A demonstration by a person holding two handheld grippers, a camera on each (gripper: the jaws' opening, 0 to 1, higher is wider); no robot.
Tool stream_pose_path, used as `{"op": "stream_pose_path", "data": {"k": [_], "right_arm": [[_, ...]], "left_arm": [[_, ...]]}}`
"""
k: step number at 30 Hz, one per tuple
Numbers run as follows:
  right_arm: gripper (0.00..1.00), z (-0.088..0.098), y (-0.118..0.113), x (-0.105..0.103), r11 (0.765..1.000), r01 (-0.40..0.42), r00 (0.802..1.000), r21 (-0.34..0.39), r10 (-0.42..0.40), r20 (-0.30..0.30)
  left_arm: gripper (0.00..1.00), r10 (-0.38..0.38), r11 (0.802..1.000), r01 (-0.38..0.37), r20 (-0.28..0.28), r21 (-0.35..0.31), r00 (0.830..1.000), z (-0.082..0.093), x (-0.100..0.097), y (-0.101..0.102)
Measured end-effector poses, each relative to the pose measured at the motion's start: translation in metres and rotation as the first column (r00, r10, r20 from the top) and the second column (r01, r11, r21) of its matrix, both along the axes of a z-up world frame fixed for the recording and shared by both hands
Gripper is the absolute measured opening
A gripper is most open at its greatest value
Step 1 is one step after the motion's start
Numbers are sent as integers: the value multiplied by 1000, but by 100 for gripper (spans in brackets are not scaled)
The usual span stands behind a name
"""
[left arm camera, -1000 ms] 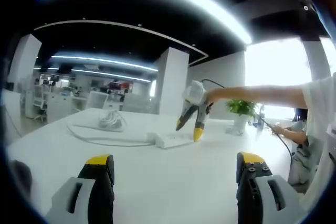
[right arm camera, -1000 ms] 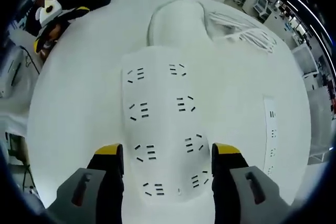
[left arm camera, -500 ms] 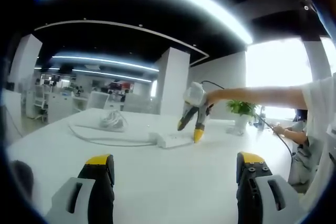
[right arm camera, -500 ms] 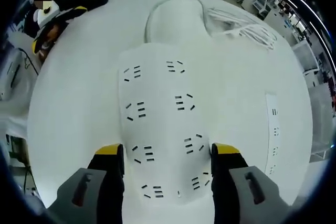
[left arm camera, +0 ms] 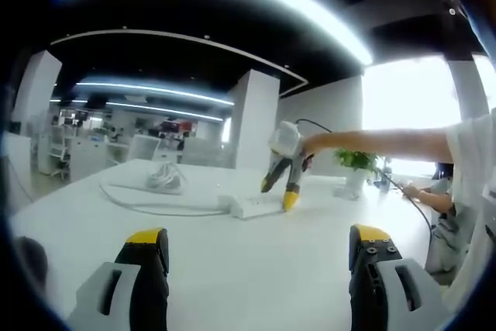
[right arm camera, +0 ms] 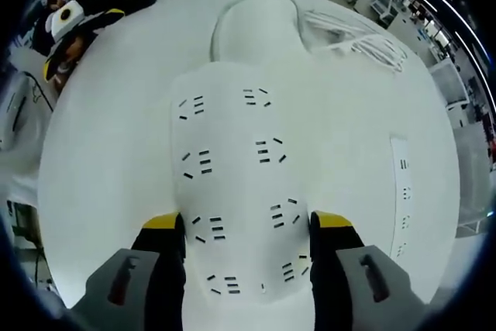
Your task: Straighten the power strip on the desk, plug the charger into it
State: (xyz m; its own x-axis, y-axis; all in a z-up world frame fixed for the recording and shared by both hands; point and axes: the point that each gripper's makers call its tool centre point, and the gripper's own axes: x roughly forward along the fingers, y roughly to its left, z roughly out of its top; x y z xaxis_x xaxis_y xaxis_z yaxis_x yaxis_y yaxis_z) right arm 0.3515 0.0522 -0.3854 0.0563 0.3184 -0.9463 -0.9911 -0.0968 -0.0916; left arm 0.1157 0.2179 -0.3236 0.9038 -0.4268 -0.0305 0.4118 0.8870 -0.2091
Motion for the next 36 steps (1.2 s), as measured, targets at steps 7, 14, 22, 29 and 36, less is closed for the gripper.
{"op": "stream_pose_path", "data": {"k": [7,14,22,29,36], "right_arm": [[64,0,0,0,1000,15,1000,-12,-15,-3],[63,2,-1,-2,1000,-3,1000,-20,3,12],[62,2,-3,-3,1000,19,1000,-17,-18,14],[62,1,-9,-3,996,71,997,-48,-71,10],[62,1,-16,-3,993,105,994,-59,-105,7]], "left_arm": [[99,-5,1000,5,-3,1,1000,-1,0,-2],[99,4,1000,-4,-2,2,1000,0,-2,1],[99,-2,1000,2,-4,3,1000,0,-2,-3],[99,-6,1000,6,-10,5,1000,-2,-3,-6],[99,-12,1000,12,-6,5,1000,-1,-4,-8]]}}
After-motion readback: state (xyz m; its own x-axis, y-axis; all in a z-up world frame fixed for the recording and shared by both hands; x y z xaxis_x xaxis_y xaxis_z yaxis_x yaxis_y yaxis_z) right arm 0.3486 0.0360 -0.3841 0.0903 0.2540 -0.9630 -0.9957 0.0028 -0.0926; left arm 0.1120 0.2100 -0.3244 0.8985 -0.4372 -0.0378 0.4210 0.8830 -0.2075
